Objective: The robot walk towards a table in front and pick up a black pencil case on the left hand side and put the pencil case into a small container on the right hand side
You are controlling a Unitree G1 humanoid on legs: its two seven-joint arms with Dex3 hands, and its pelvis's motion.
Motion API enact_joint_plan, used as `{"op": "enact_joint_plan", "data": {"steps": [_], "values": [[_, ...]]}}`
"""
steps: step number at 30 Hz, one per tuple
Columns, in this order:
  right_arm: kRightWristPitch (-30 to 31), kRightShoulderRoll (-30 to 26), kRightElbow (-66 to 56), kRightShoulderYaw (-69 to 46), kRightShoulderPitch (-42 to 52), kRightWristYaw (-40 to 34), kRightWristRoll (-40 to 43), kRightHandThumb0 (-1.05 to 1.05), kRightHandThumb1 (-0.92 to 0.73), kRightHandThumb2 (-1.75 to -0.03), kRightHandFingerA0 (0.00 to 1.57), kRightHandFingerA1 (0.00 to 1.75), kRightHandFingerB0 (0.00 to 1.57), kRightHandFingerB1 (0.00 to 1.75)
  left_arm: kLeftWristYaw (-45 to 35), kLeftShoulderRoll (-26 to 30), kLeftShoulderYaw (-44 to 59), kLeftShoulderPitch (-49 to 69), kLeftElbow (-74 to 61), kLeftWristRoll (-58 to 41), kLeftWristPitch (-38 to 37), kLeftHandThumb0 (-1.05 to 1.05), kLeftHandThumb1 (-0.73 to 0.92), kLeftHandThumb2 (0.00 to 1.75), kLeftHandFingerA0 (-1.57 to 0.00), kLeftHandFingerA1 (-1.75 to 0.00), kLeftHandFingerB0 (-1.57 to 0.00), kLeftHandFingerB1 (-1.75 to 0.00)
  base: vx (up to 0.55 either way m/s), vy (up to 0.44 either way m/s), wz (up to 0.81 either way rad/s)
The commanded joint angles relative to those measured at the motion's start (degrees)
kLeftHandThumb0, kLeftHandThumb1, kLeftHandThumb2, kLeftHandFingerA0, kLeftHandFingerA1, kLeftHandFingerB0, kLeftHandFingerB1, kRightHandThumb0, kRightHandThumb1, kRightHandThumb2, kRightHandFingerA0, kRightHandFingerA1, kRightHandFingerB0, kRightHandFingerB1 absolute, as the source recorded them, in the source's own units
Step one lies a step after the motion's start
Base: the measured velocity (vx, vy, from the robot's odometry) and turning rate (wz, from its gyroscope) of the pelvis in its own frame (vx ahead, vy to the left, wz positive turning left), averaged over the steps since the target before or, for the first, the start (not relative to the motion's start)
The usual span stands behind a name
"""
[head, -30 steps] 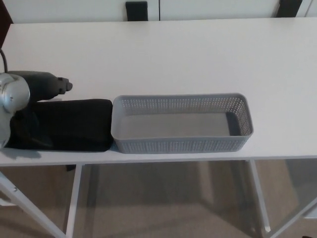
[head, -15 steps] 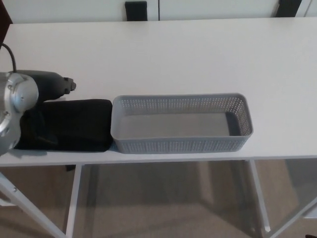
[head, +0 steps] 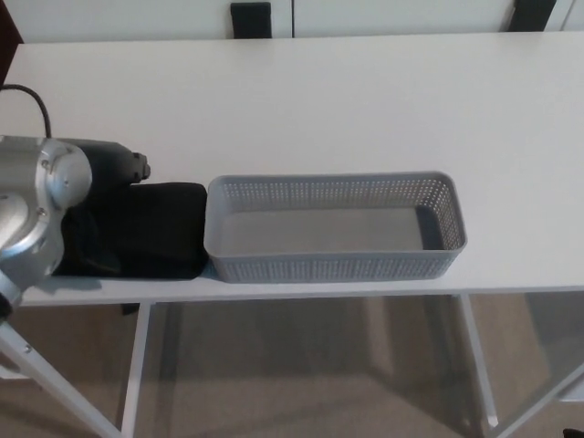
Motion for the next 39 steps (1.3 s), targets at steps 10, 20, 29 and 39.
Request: {"op": "enact_joint_plan", "data": {"steps": [10, 20, 29, 39], "values": [[0.07, -0.48, -0.93, -0.58, 0.62, -0.37, 0.68, -0.19, -0.50, -0.92, 0.40, 0.61, 0.14, 0.50, 1.52, -2.70, 0.11, 3.05, 2.91, 2.97, 1.05, -0.52, 0.35, 0.68, -0.06, -0.41, -0.08, -0.11, 0.00, 0.000, 0.00], [-0.65, -0.76, -0.64, -0.41, 0.68, -0.16, 0.38, -0.17, -0.50, -0.92, 0.41, 0.62, 0.19, 0.52, 15.96, -2.68, 4.19, 10.29, 2.79, 2.03, -8.56, -0.16, 0.76, 0.65, -0.80, -1.41, -0.67, -0.88, 0.00, 0.000, 0.00], [-0.68, -0.86, -0.05, -0.58, 0.15, -0.73, 0.26, -0.18, -0.49, -0.91, 0.44, 0.63, 0.23, 0.53, 24.21, -3.63, 7.99, 12.81, 4.85, 2.12, -11.98, -0.22, 0.85, 0.58, -0.65, -1.72, -0.40, -1.39, 0.00, 0.000, 0.00], [0.45, -0.73, -1.04, -0.55, 0.06, -1.16, 0.12, -0.20, -0.68, -0.60, 0.54, 0.54, 0.40, 0.46, 27.62, -2.44, 11.13, 13.12, 6.72, 1.45, -16.51, -0.22, 0.85, 0.62, -0.65, -1.67, -0.43, -1.37, 0.00, 0.000, 0.00]]}}
